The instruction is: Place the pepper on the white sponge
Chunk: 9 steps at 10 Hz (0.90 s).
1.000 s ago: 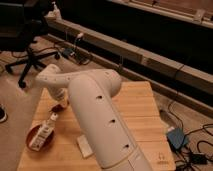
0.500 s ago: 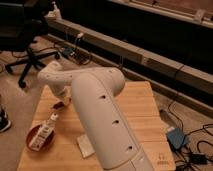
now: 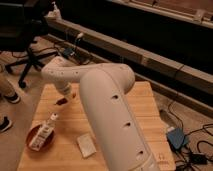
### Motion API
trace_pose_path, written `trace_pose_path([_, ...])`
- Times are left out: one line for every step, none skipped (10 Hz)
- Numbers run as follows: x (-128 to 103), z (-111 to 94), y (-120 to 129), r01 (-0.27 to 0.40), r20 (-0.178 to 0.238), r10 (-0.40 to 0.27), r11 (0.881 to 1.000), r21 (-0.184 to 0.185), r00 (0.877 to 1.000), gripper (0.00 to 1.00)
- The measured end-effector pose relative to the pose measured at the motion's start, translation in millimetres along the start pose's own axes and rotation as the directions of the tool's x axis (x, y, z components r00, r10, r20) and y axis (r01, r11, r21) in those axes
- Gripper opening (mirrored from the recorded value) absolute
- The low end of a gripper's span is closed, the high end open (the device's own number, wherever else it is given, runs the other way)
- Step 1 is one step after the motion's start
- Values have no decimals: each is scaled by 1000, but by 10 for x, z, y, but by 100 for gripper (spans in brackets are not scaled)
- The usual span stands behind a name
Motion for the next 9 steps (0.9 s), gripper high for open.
trace_pose_path([42, -88, 35, -10, -1, 10, 1000, 10, 1000, 0])
trace_pose_path([39, -213, 71, -16, 2, 16, 1000, 23, 1000, 0])
trace_pose_path([57, -349, 162, -25, 4, 25, 999, 33, 1000, 0])
trace_pose_path([88, -467, 261, -35, 4, 35, 999, 41, 999, 0])
trace_pose_path([104, -564, 364, -42, 4, 41, 998, 44, 999, 0])
trace_pose_path([99, -636, 457, -43, 3, 43, 998, 44, 999, 0])
trace_pose_path([70, -719, 572, -43, 3, 43, 998, 42, 999, 0])
trace_pose_path([46, -789, 709, -45, 3, 45, 998, 35, 999, 0])
trace_pose_path([34, -819, 806, -47, 2, 47, 999, 25, 999, 0])
